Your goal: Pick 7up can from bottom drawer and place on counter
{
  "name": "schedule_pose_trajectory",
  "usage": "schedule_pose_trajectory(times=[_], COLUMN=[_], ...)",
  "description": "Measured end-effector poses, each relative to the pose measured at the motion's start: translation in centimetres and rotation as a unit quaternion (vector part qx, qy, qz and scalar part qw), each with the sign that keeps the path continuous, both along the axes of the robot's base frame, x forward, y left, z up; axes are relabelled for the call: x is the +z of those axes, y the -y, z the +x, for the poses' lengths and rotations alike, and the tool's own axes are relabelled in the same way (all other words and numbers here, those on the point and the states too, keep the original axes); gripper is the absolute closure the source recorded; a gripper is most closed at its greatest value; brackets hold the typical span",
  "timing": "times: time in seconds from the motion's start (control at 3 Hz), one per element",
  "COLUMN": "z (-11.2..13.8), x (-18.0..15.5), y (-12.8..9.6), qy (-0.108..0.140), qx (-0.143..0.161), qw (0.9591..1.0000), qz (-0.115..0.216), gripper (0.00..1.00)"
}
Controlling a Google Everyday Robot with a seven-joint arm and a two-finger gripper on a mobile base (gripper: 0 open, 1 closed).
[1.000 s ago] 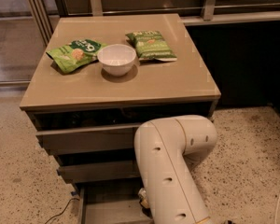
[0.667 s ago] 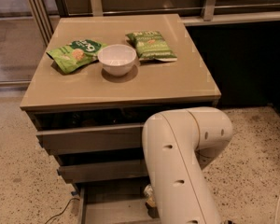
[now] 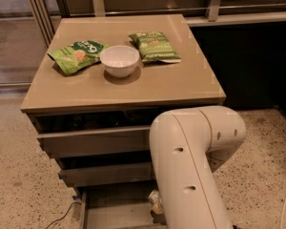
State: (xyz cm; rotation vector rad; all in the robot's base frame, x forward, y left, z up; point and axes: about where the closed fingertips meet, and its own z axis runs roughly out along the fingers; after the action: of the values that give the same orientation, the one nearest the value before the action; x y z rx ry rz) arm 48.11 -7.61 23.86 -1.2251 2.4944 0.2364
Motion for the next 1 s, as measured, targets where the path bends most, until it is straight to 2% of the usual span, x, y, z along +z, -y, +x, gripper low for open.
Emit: schedule_pose_trajectory(times=[0.67,1.0], z=[-4.2,-8.1], x=[7.5,15.3], y=[2.8,4.9], qy=[0.000,0.035], qx=[-0.026,-0.019], qw=[0.9996,0.9992], qz=[0.006,0.004], gripper=[1.00,1.00])
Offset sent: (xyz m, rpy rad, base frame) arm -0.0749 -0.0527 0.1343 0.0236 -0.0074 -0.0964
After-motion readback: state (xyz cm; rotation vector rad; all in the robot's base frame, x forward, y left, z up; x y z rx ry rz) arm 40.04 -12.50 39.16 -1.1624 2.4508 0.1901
